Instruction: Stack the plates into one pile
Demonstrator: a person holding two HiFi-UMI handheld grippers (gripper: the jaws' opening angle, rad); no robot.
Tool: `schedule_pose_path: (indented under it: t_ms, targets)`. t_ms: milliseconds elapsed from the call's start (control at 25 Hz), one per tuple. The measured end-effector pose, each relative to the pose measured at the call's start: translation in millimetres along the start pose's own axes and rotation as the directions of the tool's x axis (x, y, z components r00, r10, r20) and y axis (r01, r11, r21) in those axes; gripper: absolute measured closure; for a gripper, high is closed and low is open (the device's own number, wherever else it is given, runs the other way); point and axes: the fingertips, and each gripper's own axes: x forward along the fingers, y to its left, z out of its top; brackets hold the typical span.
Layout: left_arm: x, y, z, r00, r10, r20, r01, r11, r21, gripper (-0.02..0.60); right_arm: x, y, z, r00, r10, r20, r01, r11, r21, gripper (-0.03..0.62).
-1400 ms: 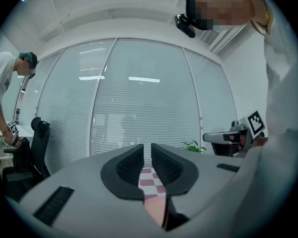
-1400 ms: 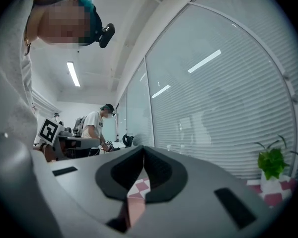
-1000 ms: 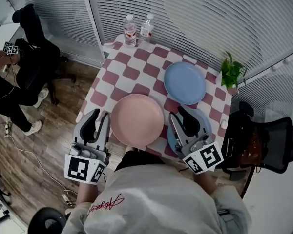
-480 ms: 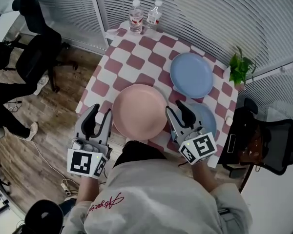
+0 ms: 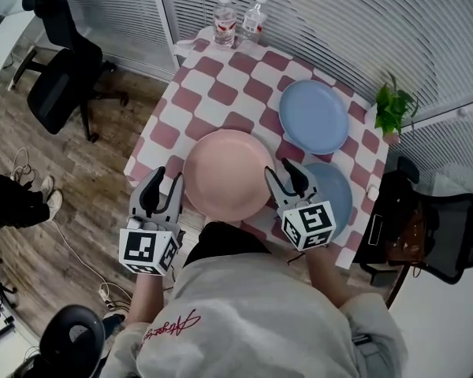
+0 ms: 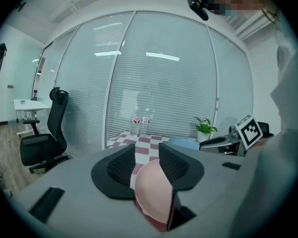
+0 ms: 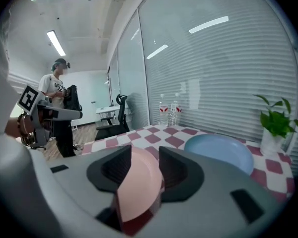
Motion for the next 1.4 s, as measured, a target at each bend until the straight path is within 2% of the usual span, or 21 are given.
schedule_pose_path:
  t_ms: [120, 400, 680, 840, 1200, 1400]
  targets:
    - [0.4, 4.2, -11.7, 1.0, 0.013, -0.023, -0.014, 0.999, -0.031, 0.437, 5.1, -6.2, -15.7, 0.998, -0.035, -0.054, 0.035, 0.999, -0.009, 0.428]
    - [5.7, 7.5, -43.0, 0.993, 0.009, -0.116, -0.017, 0.998, -0.067, 0.438, 17.2, -11.7, -39.8, 0.986, -0.046, -0.162, 0.043, 0.999, -0.023, 0.422]
    - [13.1, 7.5, -74.0, 0.976, -0.007, -0.219, -0.004, 0.999, -0.047, 0.437, 28.2, -6.0, -66.2, 0.957, -0.005, -0.289, -0.012, 0.998, -0.056, 0.419]
    - [15.9, 11.0, -88.5, 0.965, 0.001, -0.262, -0.014, 0.999, -0.046, 0.437, 31.9, -7.3, -75.7, 0.944, -0.02, -0.33, -0.009, 0.996, -0.085, 0.411]
    - [20.7, 12.7, -114.4, 0.942, 0.014, -0.334, -0.033, 0.998, -0.052, 0.436, 35.4, -9.7, -86.9, 0.928, -0.014, -0.373, 0.011, 1.0, -0.011, 0.408]
    - [23.3, 13.1, -131.0, 0.917, 0.0, -0.398, -0.035, 0.996, -0.082, 0.428, 37.9, -10.6, -92.1, 0.921, -0.025, -0.388, 0.026, 1.0, -0.004, 0.407]
